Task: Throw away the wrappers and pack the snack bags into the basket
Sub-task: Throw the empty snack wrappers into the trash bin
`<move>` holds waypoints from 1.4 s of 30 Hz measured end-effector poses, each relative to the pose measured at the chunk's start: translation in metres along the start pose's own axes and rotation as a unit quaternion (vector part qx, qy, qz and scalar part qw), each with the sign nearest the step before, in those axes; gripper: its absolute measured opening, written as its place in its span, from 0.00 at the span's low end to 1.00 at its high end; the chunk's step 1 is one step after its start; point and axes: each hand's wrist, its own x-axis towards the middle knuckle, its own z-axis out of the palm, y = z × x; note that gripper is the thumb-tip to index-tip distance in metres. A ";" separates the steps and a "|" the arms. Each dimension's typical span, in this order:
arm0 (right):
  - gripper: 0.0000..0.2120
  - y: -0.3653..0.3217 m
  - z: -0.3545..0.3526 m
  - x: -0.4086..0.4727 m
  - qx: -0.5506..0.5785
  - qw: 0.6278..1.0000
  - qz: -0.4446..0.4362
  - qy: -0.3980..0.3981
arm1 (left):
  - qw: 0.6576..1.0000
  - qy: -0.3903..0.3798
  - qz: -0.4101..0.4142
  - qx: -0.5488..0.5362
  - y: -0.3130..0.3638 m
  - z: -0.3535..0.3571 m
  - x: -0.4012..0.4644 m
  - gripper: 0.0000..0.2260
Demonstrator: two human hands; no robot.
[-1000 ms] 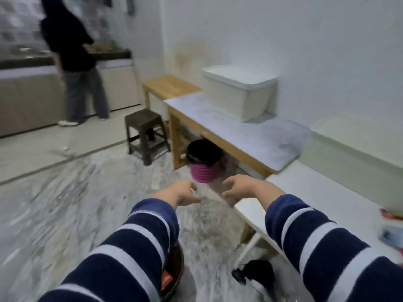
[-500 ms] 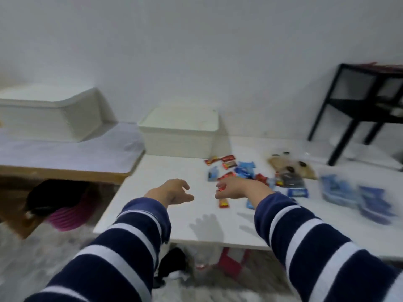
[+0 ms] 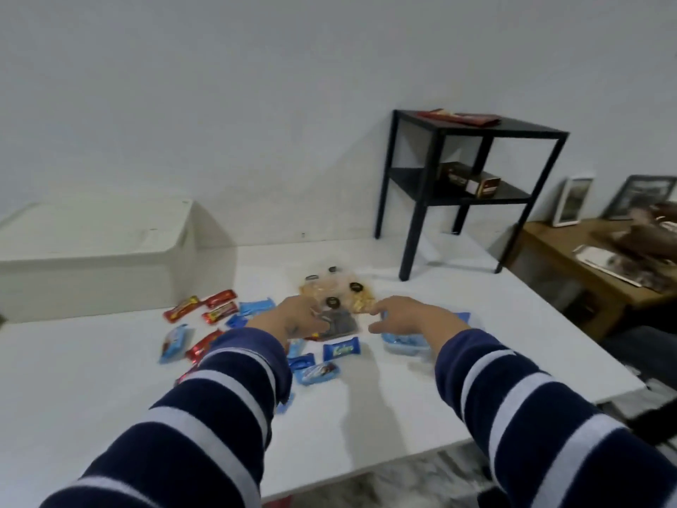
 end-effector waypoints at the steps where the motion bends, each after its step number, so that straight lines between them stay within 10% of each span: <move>1: 0.25 0.017 -0.009 0.004 0.006 1.000 0.011 0.008 | 1.000 0.001 0.012 0.010 0.014 -0.003 0.014 0.21; 20: 0.23 0.201 -0.235 0.055 0.028 0.970 0.099 0.219 | 0.910 0.250 0.328 -0.041 0.303 -0.186 0.206 0.09; 42: 0.29 0.339 -0.265 0.253 0.077 0.948 0.017 0.308 | 0.938 0.228 0.183 0.186 0.435 -0.170 0.363 0.29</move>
